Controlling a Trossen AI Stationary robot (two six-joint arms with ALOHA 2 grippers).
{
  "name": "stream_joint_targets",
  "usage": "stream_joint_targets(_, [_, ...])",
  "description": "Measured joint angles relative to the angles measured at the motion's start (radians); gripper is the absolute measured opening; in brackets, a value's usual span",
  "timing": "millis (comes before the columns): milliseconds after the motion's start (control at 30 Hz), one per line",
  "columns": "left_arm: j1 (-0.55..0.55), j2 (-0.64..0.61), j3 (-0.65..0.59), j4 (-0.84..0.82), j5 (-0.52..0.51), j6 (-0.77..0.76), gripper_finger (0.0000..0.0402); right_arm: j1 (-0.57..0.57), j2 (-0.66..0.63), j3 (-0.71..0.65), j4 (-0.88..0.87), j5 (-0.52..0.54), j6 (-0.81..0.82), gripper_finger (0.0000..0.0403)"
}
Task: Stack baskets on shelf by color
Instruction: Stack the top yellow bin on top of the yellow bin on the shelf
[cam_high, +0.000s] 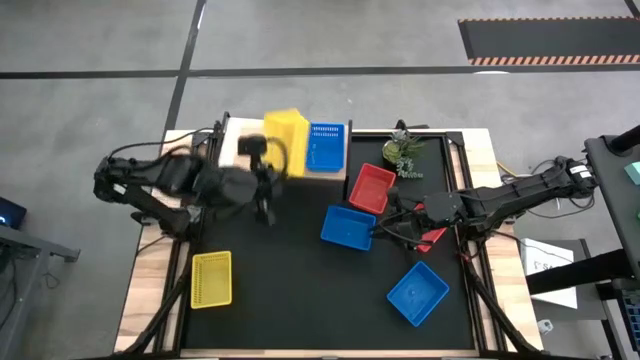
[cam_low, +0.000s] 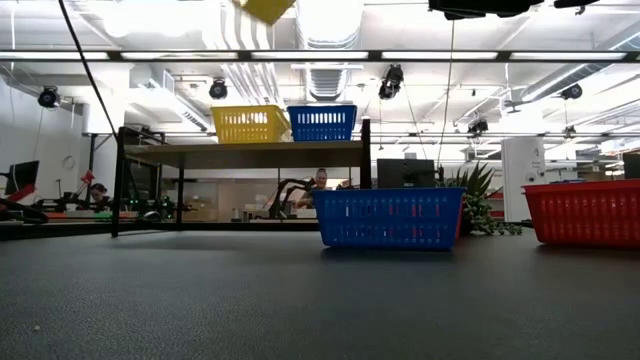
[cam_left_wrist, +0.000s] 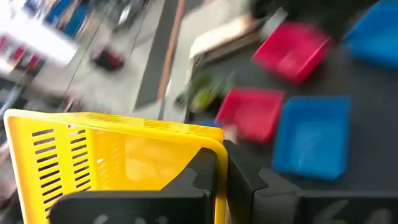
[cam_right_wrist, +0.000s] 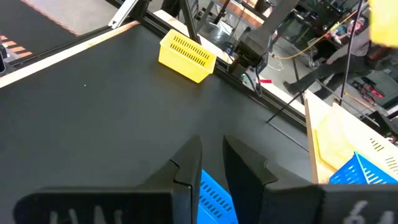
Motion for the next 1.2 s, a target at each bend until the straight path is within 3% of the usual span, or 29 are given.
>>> stream_joint_targets(200, [0.215, 0.023, -0.001, -0.106, 0.001, 0.052, 0.0000, 0.000, 0.000, 0.000, 0.000, 0.000, 0.000, 0.0058])
stream_joint_targets(300, [0.291, 0.086, 0.056, -0.126, 0.057, 0.106, 0.0000, 0.000, 0.000, 0.000, 0.001, 0.000, 0.000, 0.0058])
stream_joint_targets(400, [0.357, 0.183, 0.167, -0.222, 0.135, 0.099, 0.0000, 0.000, 0.000, 0.000, 0.004, 0.000, -0.006, 0.0058])
stream_joint_targets(600, [0.404, 0.425, 0.484, -0.557, 0.167, 0.024, 0.0000, 0.000, 0.000, 0.000, -0.002, 0.000, -0.007, 0.0058])
stream_joint_targets(667, [0.404, 0.469, 0.550, -0.544, 0.234, 0.024, 0.0000, -0.001, 0.000, 0.000, -0.002, 0.001, -0.008, 0.0058])
stream_joint_targets(733, [0.415, 0.485, 0.585, -0.558, 0.380, 0.048, 0.0000, -0.001, 0.000, 0.000, -0.005, 0.001, -0.008, 0.0058])
stream_joint_targets(833, [0.430, 0.480, 0.568, -0.561, 0.451, 0.045, 0.0000, -0.001, 0.001, 0.000, -0.009, 0.001, -0.008, 0.0058])
stream_joint_targets(1200, [0.456, 0.473, 0.493, -0.559, 0.447, 0.029, 0.0000, -0.001, 0.004, 0.000, -0.008, 0.001, -0.004, 0.0058])
